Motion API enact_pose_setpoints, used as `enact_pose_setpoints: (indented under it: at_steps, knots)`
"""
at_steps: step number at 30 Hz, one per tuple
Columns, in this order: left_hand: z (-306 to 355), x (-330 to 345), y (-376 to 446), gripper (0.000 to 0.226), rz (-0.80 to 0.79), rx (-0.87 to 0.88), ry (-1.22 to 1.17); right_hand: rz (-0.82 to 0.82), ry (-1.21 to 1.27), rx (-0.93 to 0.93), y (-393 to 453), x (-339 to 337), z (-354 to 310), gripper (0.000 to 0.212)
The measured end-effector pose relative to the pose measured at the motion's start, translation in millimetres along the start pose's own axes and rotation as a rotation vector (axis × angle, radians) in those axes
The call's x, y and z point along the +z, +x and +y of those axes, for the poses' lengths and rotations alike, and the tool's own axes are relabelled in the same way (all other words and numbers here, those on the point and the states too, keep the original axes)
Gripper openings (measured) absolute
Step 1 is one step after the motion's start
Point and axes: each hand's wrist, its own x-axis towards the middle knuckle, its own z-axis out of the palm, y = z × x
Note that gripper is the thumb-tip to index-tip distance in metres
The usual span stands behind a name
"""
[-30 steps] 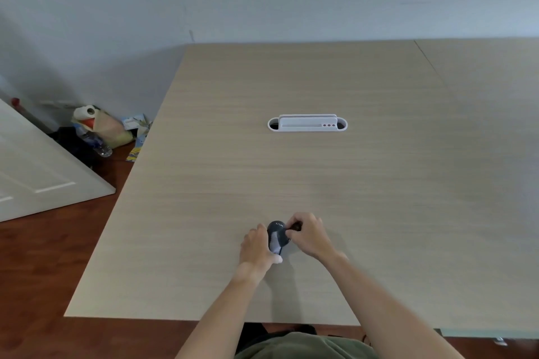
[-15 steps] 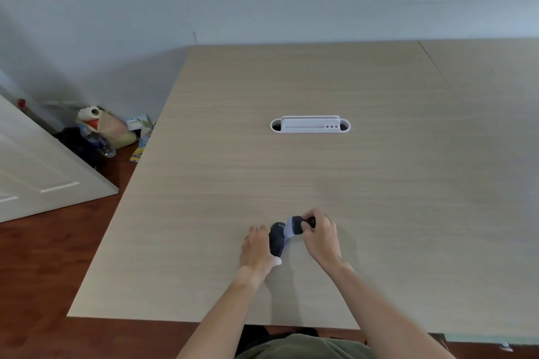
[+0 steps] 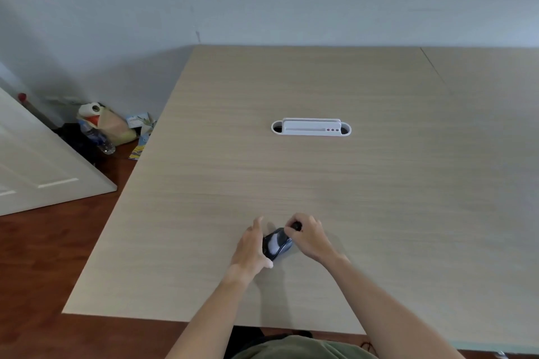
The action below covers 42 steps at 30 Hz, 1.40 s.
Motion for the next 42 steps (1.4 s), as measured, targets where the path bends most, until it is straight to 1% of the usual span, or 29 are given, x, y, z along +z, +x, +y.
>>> enact_pose_setpoints:
  at_steps: [1, 2, 4, 5, 6, 7, 9, 11, 12, 13, 15, 16, 17, 19, 21, 22, 24, 26, 27, 29, 31, 32, 33, 36, 37, 38, 40, 42]
  knots:
    - [0.8, -1.2, -0.8, 0.12, -0.008, 0.0, 0.003, 0.005, -0.058, 0.016, 1.6, 1.0, -1.0, 0.008]
    - [1.3, -2.0, -1.1, 0.121, -0.013, 0.001, 0.005, 0.061, -0.123, 0.037, 3.6, 1.8, -1.5, 0.008]
    - [1.4, -2.5, -1.5, 0.121, -0.016, 0.002, 0.009, 0.225, -0.217, 0.072, 6.5, 1.4, -4.2, 0.009]
    - [2.0, -2.5, -2.0, 0.121, -0.018, 0.003, 0.009, 0.28, -0.213, 0.067, 7.2, 0.5, -6.5, 0.009]
    - [2.6, -2.3, -2.2, 0.119, -0.019, 0.004, 0.01, 0.297, -0.176, 0.047, 7.8, -0.2, -9.0, 0.009]
    - [3.0, -2.4, -2.0, 0.117, -0.018, 0.005, 0.013, 0.276, -0.123, 0.022, 8.7, -0.2, -11.4, 0.01]
    - [3.0, -2.6, -0.6, 0.113, -0.016, 0.01, 0.018, 0.157, -0.029, -0.032, 11.5, 3.0, -13.4, 0.012]
    - [3.1, -1.7, -0.1, 0.11, -0.023, 0.008, 0.02, 0.034, -0.038, -0.04, 12.0, 7.4, -11.5, 0.014]
    - [3.3, -2.0, 0.3, 0.11, -0.027, 0.005, 0.024, 0.026, -0.091, -0.019, 13.1, 9.2, -9.1, 0.013]
    - [3.1, -2.1, 0.2, 0.11, -0.03, 0.0, 0.028, 0.062, -0.154, 0.011, 13.5, 10.0, -7.1, 0.013]
    - [5.3, -2.2, -0.6, 0.109, -0.033, -0.01, 0.036, 0.195, -0.232, 0.068, 12.3, 8.2, -3.9, 0.012]
    - [6.3, -2.2, -0.6, 0.108, -0.032, -0.011, 0.043, 0.223, -0.207, 0.061, 12.0, 6.8, -4.1, 0.011]
    - [6.2, -2.1, 0.2, 0.109, -0.03, -0.014, 0.045, 0.205, -0.157, 0.035, 12.2, 5.3, -5.9, 0.011]
    - [5.1, -0.9, 2.1, 0.114, -0.035, -0.012, 0.037, 0.074, -0.057, -0.027, 12.4, 5.9, -7.6, 0.011]
    - [6.4, -1.9, 2.4, 0.115, -0.043, -0.01, 0.044, -0.026, -0.073, -0.022, 10.4, 7.6, -8.3, 0.011]
    - [6.5, -2.5, 2.0, 0.115, -0.041, -0.015, 0.045, -0.014, -0.104, 0.011, 11.4, 7.5, -7.6, 0.011]
    - [5.7, -1.9, 1.0, 0.113, -0.04, -0.013, 0.048, 0.119, -0.156, 0.099, 12.4, 5.9, -4.7, 0.012]
    - [5.7, -2.2, 0.1, 0.109, -0.038, -0.014, 0.067, 0.212, -0.098, 0.097, 11.0, 3.0, -6.3, 0.014]
    - [5.3, -2.3, 0.9, 0.108, -0.038, -0.017, 0.082, 0.212, -0.027, 0.068, 9.5, 0.5, -7.5, 0.015]
    - [6.4, -0.4, 2.9, 0.103, -0.04, -0.015, 0.13, 0.132, 0.055, 0.015, 5.6, -4.4, -7.8, 0.017]
    - [11.5, 3.8, 2.2, 0.092, -0.022, -0.011, 0.231, 0.026, 0.023, -0.002, 2.7, -5.4, -1.0, 0.017]
    - [14.4, 6.9, 1.7, 0.084, 0.001, -0.005, 0.277, 0.02, -0.01, 0.007, 2.7, -5.3, 4.0, 0.018]
    - [16.8, 10.8, 0.8, 0.077, 0.024, -0.003, 0.292, 0.051, -0.042, 0.033, 2.4, -5.4, 8.5, 0.019]
    - [19.5, 20.9, -0.3, 0.058, 0.071, -0.007, 0.257, 0.249, -0.067, 0.098, -3.4, -8.4, 17.2, 0.019]
    - [18.8, 22.1, 0.4, 0.056, 0.081, -0.01, 0.242, 0.296, -0.041, 0.083, -6.0, -10.7, 18.0, 0.018]
    - [17.8, 22.2, 1.9, 0.056, 0.084, -0.012, 0.232, 0.306, -0.004, 0.051, -7.6, -12.9, 18.9, 0.017]
    - [16.9, 19.6, 5.0, 0.061, 0.069, -0.017, 0.236, 0.229, 0.046, -0.026, -10.3, -14.3, 20.5, 0.017]
    - [18.2, 16.8, 7.4, 0.065, 0.045, -0.019, 0.247, 0.126, 0.03, -0.046, -12.6, -11.9, 23.1, 0.018]
